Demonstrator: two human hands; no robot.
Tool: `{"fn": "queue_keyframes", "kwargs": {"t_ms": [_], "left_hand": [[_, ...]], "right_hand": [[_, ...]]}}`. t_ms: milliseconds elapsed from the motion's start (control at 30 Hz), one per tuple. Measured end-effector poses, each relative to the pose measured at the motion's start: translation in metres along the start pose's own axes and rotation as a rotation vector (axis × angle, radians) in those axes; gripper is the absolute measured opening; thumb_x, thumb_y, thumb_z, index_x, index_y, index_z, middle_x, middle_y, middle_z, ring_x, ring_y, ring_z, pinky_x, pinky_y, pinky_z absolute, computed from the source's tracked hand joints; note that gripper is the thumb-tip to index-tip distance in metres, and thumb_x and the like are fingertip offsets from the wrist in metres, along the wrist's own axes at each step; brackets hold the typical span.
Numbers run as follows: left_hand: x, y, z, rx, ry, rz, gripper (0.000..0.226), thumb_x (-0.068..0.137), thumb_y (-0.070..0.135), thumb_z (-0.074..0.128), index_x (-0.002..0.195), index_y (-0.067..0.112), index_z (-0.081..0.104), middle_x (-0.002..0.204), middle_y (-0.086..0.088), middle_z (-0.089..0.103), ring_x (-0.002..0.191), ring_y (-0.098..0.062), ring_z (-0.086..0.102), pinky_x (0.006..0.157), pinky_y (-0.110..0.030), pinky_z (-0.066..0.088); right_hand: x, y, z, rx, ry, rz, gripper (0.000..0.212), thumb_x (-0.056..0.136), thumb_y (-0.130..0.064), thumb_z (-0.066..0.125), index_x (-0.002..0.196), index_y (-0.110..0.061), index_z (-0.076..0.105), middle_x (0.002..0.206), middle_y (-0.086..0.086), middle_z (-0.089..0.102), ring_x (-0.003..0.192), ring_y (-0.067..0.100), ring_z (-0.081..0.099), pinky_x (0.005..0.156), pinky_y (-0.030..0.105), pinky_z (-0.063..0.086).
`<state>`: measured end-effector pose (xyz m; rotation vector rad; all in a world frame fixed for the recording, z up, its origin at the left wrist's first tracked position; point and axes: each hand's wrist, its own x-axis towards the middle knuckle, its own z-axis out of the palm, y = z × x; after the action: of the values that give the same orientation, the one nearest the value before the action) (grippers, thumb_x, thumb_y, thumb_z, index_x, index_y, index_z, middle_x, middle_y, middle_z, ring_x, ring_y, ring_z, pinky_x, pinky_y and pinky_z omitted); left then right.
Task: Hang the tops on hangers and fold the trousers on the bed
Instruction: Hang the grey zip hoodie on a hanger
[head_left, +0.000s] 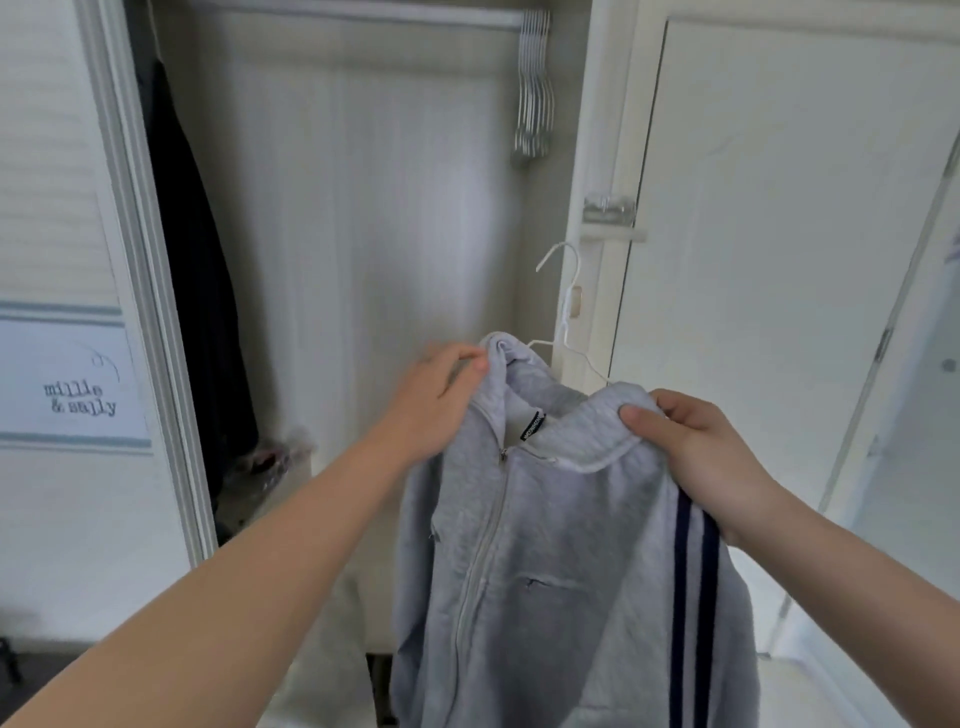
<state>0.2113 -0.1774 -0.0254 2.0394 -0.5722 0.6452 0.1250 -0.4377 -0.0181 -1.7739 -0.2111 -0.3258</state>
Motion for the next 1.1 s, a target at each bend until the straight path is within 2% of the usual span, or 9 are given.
{"fn": "queue_keyframes", "kwargs": {"t_ms": [133, 300, 367, 467, 600, 767, 833, 933, 1100], "left_hand": [[0.008, 0.017, -0.029, -0.006, 0.011, 0.052, 0.023, 0.105, 0.028, 0.049, 0.118, 0.018, 0.065, 0.117, 0.005, 0.064, 0.110, -0.007, 0.057, 0.089, -0.008, 0.038], [0.023, 0.045, -0.062, -0.057, 0.108, 0.114, 0.009, 0.102, 0.027, 0.056, 0.105, 0.024, 0.064, 0.110, 0.007, 0.064, 0.106, -0.008, 0.057, 0.087, -0.017, 0.042], [0.032, 0.056, -0.073, -0.062, 0.128, 0.128, 0.007, 0.099, 0.029, 0.060, 0.102, 0.023, 0.062, 0.105, 0.007, 0.064, 0.100, -0.009, 0.059, 0.083, -0.018, 0.044], [0.050, 0.066, -0.081, -0.030, 0.086, 0.093, 0.024, 0.092, 0.042, 0.067, 0.108, 0.025, 0.060, 0.105, 0.010, 0.062, 0.097, -0.008, 0.060, 0.078, -0.019, 0.045], [0.078, 0.069, -0.078, 0.058, -0.033, 0.034, 0.053, 0.081, 0.059, 0.073, 0.121, 0.032, 0.050, 0.114, 0.019, 0.055, 0.102, -0.001, 0.057, 0.087, -0.026, 0.051], [0.126, 0.052, -0.071, 0.311, -0.002, -0.013, 0.077, 0.074, 0.064, 0.075, 0.130, 0.033, 0.033, 0.124, 0.013, 0.051, 0.105, -0.011, 0.059, 0.092, -0.039, 0.054], [0.147, 0.036, -0.070, 0.506, 0.057, -0.019, 0.079, 0.078, 0.058, 0.074, 0.134, 0.030, 0.026, 0.121, 0.007, 0.049, 0.100, -0.019, 0.061, 0.087, -0.041, 0.055], [0.187, 0.010, -0.074, 0.526, 0.109, -0.022, 0.055, 0.090, 0.029, 0.066, 0.128, 0.025, 0.027, 0.105, 0.001, 0.053, 0.085, -0.021, 0.060, 0.077, -0.040, 0.055], [0.263, -0.028, -0.097, 0.645, 0.189, -0.035, 0.028, 0.092, 0.010, 0.053, 0.102, 0.021, 0.029, 0.091, -0.004, 0.051, 0.078, -0.027, 0.055, 0.068, -0.040, 0.049]], "right_hand": [[0.031, -0.044, 0.027, 0.004, 0.078, -0.048, 0.028, 0.097, -0.023, 0.062, 0.088, 0.004, 0.066, 0.089, 0.030, 0.068, 0.076, 0.029, 0.065, 0.073, 0.039, 0.048], [0.094, -0.103, 0.055, 0.038, 0.159, -0.109, 0.026, 0.097, -0.023, 0.061, 0.099, 0.002, 0.070, 0.094, 0.024, 0.074, 0.086, 0.040, 0.072, 0.082, 0.052, 0.058], [0.122, -0.125, 0.065, 0.046, 0.187, -0.141, 0.028, 0.095, -0.023, 0.061, 0.100, 0.004, 0.067, 0.097, 0.027, 0.072, 0.084, 0.037, 0.072, 0.078, 0.047, 0.060], [0.161, -0.156, 0.080, 0.037, 0.211, -0.199, 0.018, 0.094, -0.023, 0.062, 0.093, -0.004, 0.063, 0.085, 0.019, 0.066, 0.072, 0.026, 0.064, 0.062, 0.032, 0.048], [0.213, -0.185, 0.102, 0.053, 0.200, -0.274, 0.013, 0.089, -0.021, 0.062, 0.084, -0.011, 0.055, 0.075, 0.013, 0.050, 0.066, 0.024, 0.051, 0.058, 0.034, 0.039], [0.290, -0.206, 0.130, 0.070, 0.208, -0.316, 0.034, 0.093, -0.015, 0.057, 0.066, -0.016, 0.038, 0.061, 0.005, 0.040, 0.053, 0.020, 0.043, 0.050, 0.027, 0.032], [0.324, -0.210, 0.141, 0.076, 0.206, -0.314, 0.030, 0.095, -0.015, 0.055, 0.069, -0.014, 0.041, 0.063, 0.005, 0.045, 0.055, 0.020, 0.046, 0.049, 0.027, 0.034], [0.378, -0.214, 0.159, 0.119, 0.186, -0.311, 0.013, 0.095, -0.016, 0.056, 0.090, -0.004, 0.055, 0.078, 0.011, 0.057, 0.065, 0.024, 0.057, 0.053, 0.027, 0.042], [0.467, -0.221, 0.181, 0.154, 0.142, -0.314, 0.022, 0.093, -0.019, 0.057, 0.104, -0.001, 0.059, 0.081, 0.012, 0.060, 0.068, 0.027, 0.061, 0.053, 0.027, 0.042]]}}
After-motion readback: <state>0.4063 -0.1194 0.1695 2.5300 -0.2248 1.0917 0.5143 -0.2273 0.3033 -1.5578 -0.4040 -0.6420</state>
